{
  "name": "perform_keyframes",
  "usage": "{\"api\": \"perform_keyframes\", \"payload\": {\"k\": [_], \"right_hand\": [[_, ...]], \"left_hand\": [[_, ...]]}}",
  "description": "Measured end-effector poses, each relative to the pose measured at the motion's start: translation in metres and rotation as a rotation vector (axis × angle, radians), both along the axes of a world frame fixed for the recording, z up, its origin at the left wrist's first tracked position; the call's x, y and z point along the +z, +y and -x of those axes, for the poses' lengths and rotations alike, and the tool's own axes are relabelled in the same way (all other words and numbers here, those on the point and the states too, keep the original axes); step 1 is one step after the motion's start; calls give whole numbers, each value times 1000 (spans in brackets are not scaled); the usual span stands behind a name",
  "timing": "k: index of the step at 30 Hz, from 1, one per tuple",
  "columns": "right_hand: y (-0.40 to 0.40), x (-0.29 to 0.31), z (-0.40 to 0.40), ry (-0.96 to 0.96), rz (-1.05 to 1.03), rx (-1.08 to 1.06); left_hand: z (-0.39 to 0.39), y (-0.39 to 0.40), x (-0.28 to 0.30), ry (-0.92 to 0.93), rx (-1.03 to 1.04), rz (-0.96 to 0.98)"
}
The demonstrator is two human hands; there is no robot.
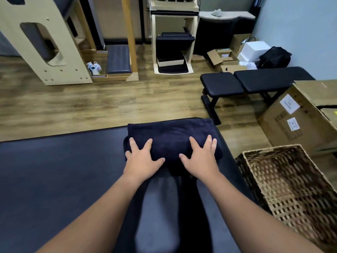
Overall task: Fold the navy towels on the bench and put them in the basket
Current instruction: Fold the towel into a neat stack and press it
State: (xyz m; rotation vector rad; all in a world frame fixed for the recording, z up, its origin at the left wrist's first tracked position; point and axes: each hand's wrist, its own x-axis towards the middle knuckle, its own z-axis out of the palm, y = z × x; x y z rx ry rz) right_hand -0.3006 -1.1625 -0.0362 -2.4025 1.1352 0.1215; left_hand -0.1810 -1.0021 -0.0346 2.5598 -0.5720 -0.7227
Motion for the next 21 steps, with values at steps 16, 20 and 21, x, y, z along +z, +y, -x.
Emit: {"api": "perform_keyframes", "payload": {"k": [16,20,21], "right_hand": [[-77,-14,-1,-67,33,77],[-48,-13,21,-43,23,209],[-40,-15,28,-45,5,229]], "left_hand": [[3,-45,-10,-84,-48,-3],[35,-8,-3,-104,1,23],[45,3,-3,-93,7,12]]}}
